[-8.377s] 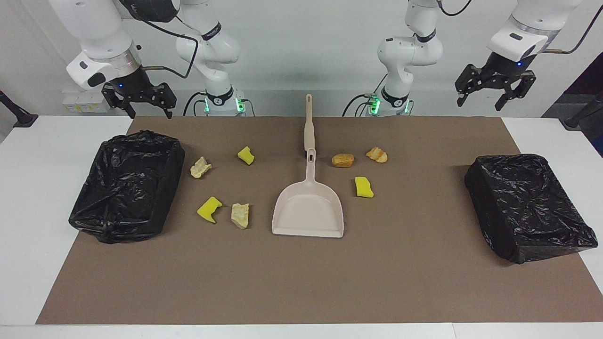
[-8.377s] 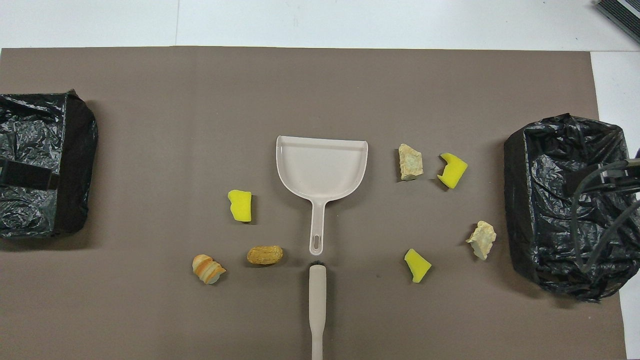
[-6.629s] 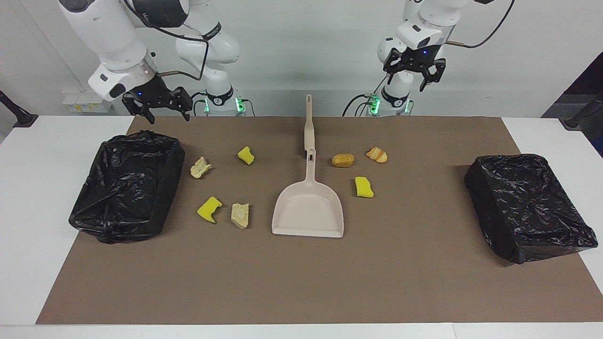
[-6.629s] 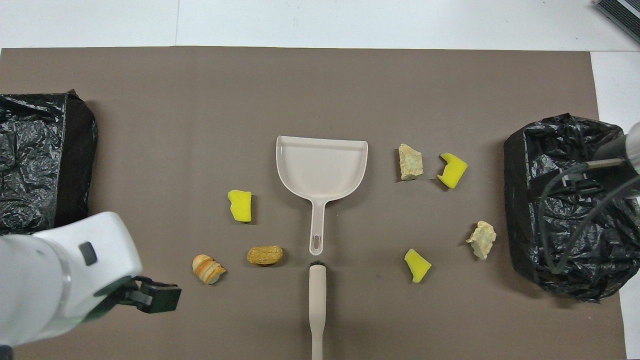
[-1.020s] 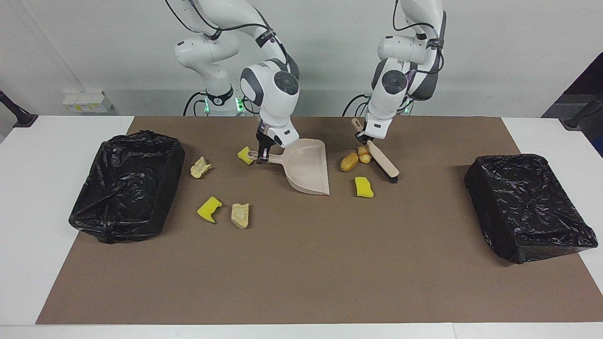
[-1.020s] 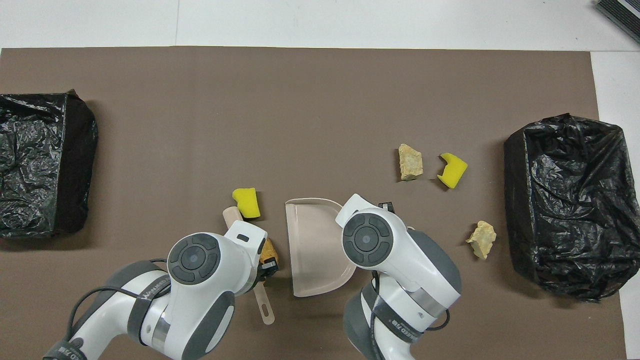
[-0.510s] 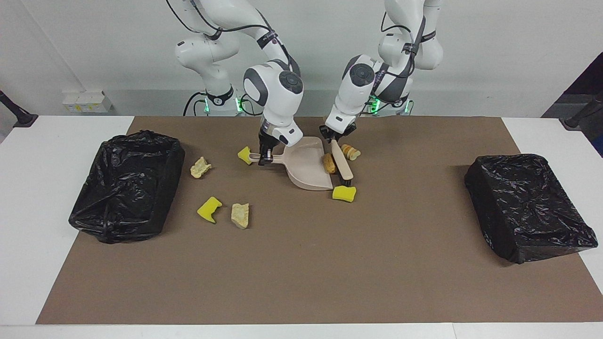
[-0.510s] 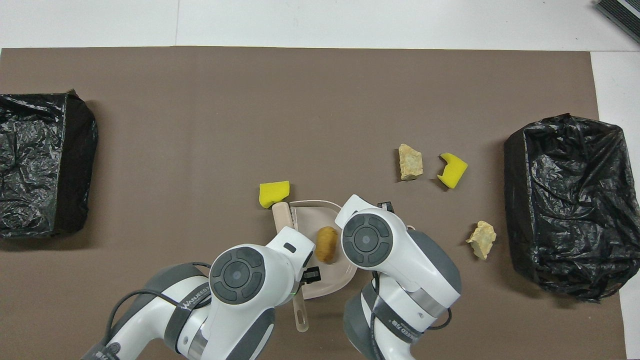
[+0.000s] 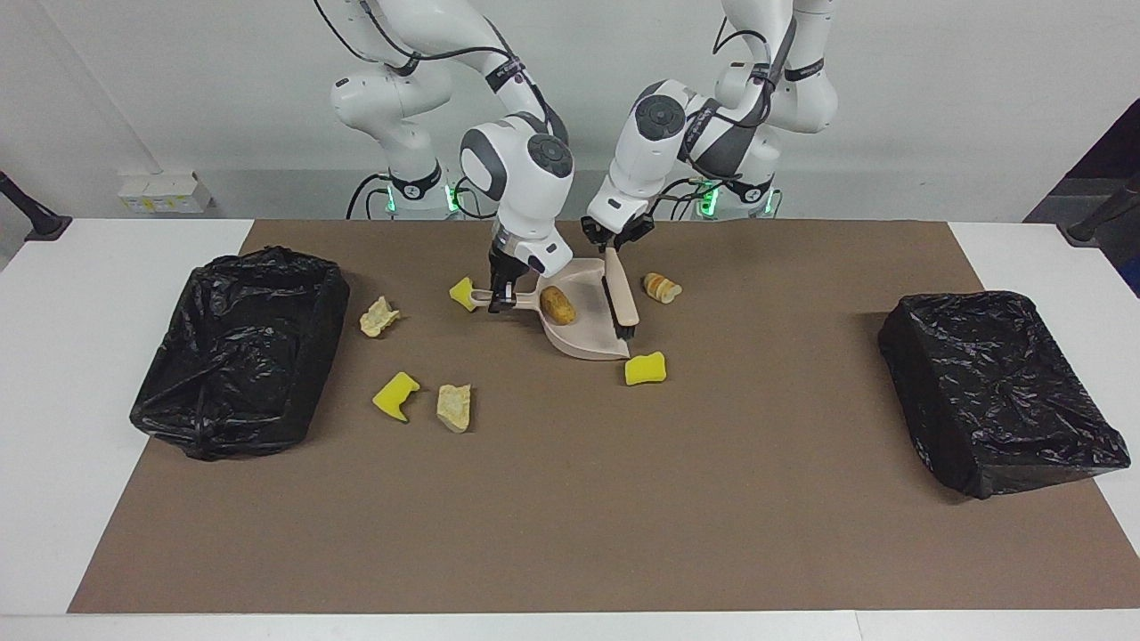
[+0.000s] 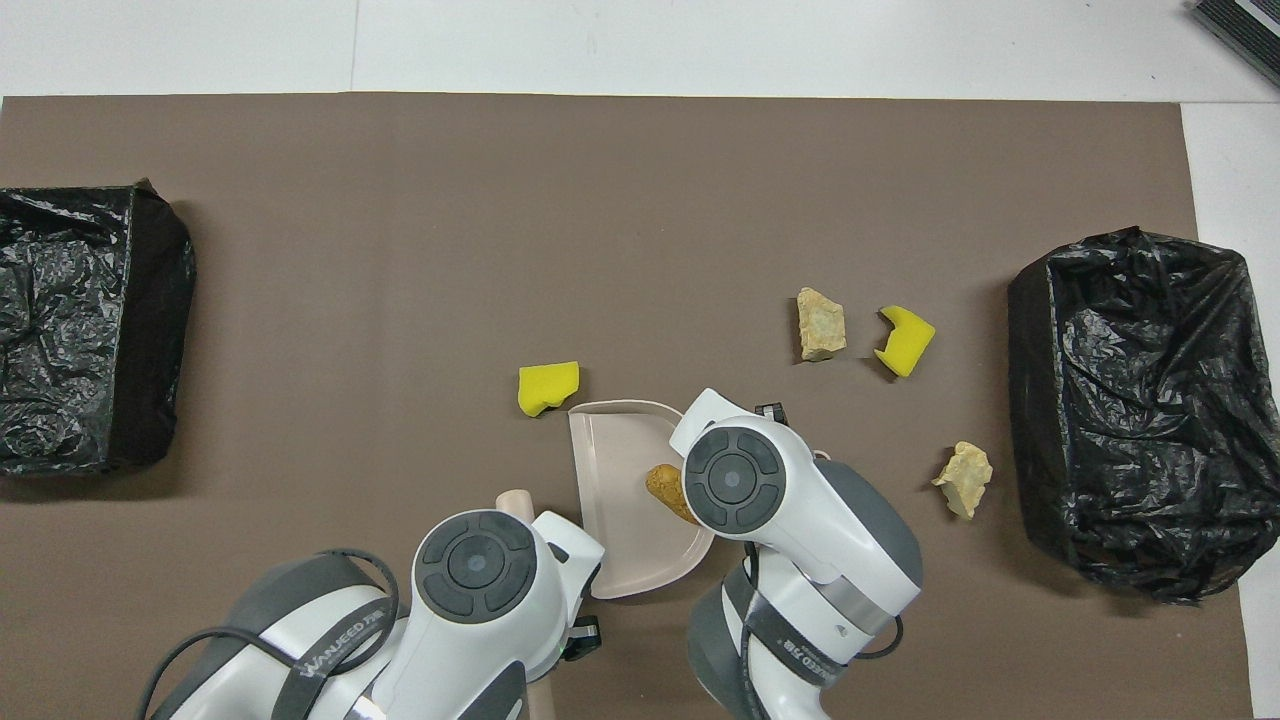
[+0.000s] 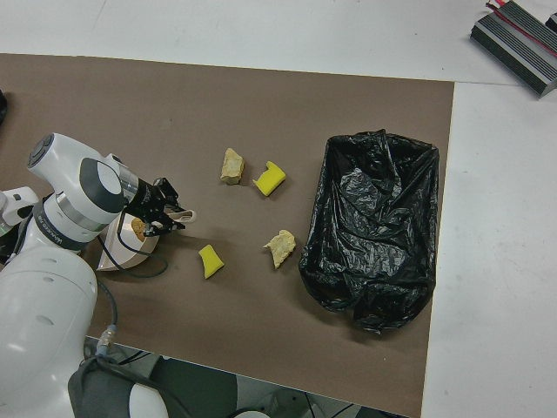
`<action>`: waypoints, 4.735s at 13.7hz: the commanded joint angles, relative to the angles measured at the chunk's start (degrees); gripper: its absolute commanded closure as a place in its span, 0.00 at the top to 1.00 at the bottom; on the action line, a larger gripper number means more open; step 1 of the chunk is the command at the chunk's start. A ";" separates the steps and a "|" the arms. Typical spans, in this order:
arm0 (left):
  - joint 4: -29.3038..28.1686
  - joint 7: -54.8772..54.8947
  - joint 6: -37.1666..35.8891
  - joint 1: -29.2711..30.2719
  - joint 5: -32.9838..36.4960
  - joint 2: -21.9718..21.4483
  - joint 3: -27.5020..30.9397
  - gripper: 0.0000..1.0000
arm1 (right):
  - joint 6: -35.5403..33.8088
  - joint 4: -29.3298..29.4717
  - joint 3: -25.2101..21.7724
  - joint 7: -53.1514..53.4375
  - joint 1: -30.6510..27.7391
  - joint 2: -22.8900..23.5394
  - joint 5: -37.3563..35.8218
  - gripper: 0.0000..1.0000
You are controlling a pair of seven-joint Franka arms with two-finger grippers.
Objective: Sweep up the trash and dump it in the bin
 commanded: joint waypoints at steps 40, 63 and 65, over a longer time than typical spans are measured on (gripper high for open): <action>13.94 67.06 19.13 22.43 18.62 18.56 -0.32 0.00 | 0.78 0.15 0.16 -1.59 -0.76 0.65 -0.75 0.00; 3.03 46.06 6.76 0.98 14.05 2.75 -1.11 0.00 | 0.78 0.15 0.16 -1.59 -0.85 0.65 -0.40 0.00; 2.68 45.70 2.02 1.68 14.05 0.90 -0.76 0.00 | 0.78 0.15 0.16 -1.59 -0.85 0.65 -0.40 0.00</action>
